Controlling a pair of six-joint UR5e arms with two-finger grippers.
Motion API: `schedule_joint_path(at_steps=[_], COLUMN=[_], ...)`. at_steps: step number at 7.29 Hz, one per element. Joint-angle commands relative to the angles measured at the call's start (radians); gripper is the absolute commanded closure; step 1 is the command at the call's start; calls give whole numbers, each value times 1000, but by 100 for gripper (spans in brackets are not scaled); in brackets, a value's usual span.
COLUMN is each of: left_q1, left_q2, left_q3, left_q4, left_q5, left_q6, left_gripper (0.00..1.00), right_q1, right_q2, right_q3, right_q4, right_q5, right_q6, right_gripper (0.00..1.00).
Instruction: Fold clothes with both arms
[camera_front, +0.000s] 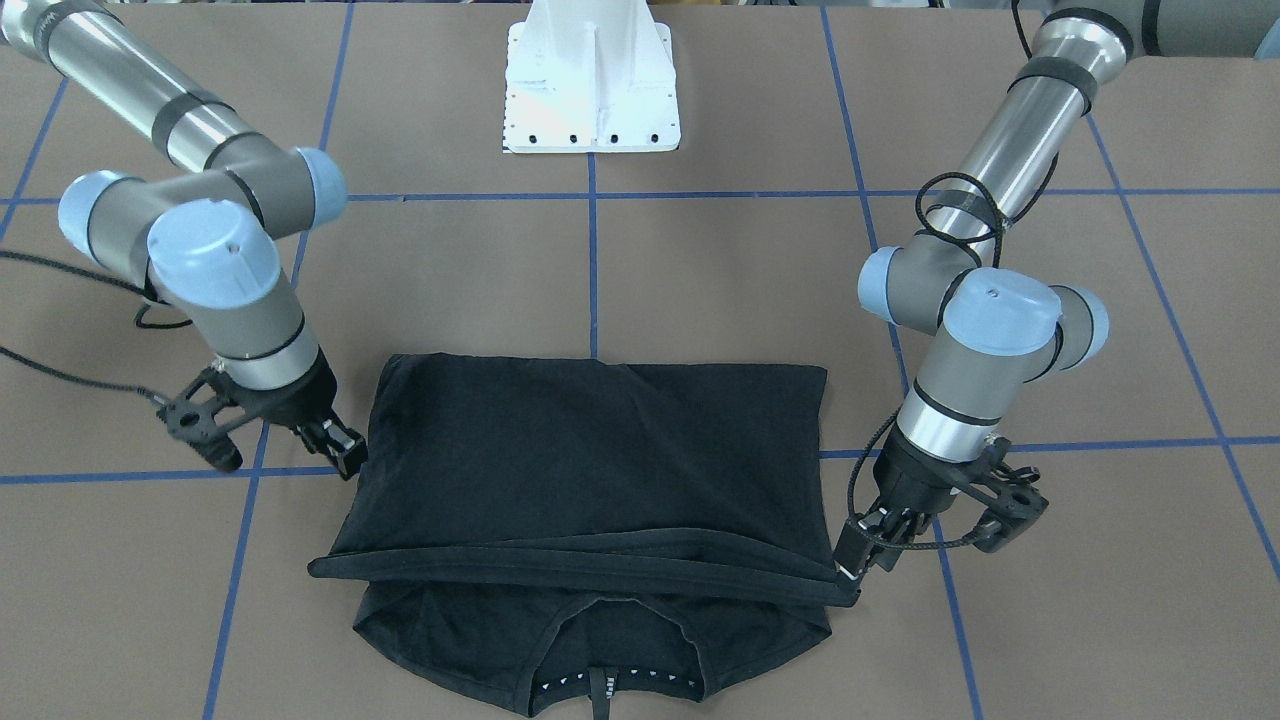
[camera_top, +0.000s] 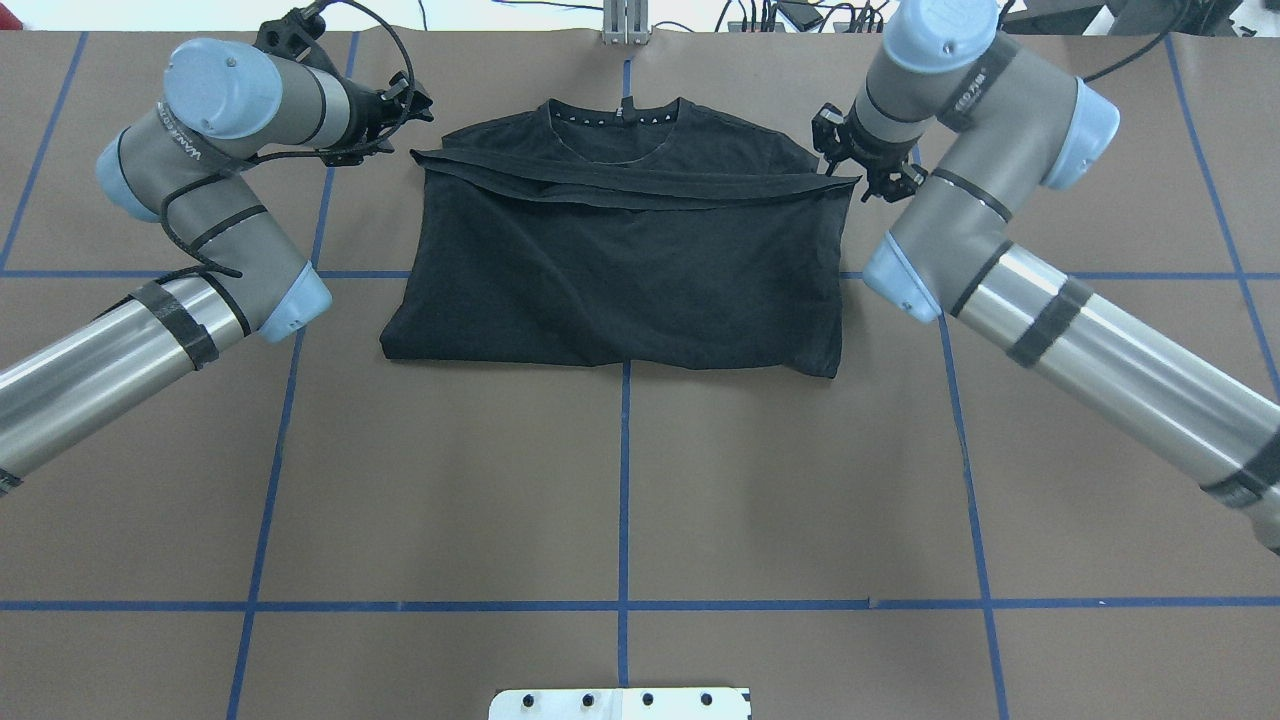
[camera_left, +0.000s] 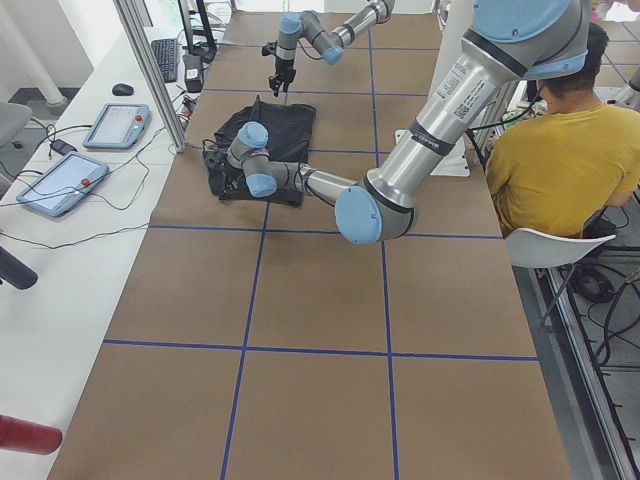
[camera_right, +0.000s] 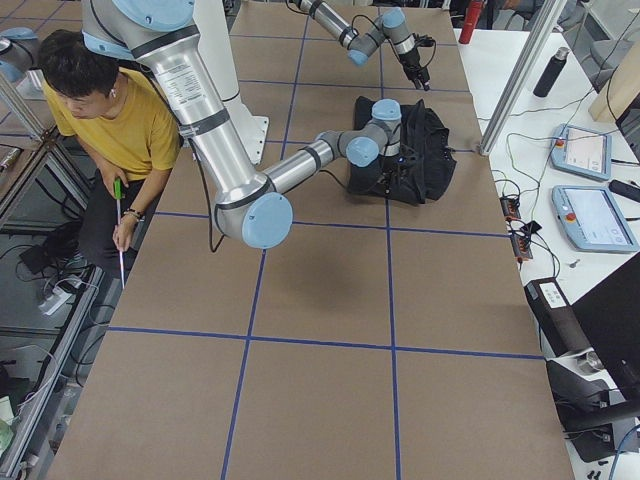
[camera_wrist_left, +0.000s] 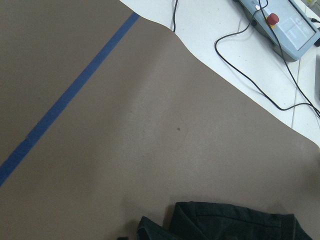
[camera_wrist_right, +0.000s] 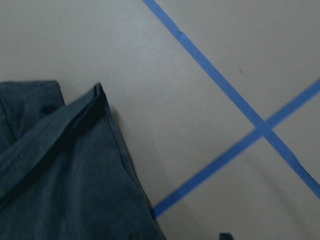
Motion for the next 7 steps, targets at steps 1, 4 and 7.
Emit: schedule_joint_path(at_steps=[1, 4, 7], left_q1=[0, 0, 1], left_q2=[8, 11, 19], left_q3=[-17, -35, -35], left_q4=[2, 7, 8], left_q5=[3, 4, 4], left_q6=[0, 0, 0], left_gripper=[29, 29, 29], right_q1=[-119, -183, -180], right_q2=[-96, -102, -84], right_q3=[154, 128, 70], right_q4=[0, -2, 105], right_q5=[-77, -148, -150], right_q6=[124, 128, 139], right_gripper=[35, 37, 40])
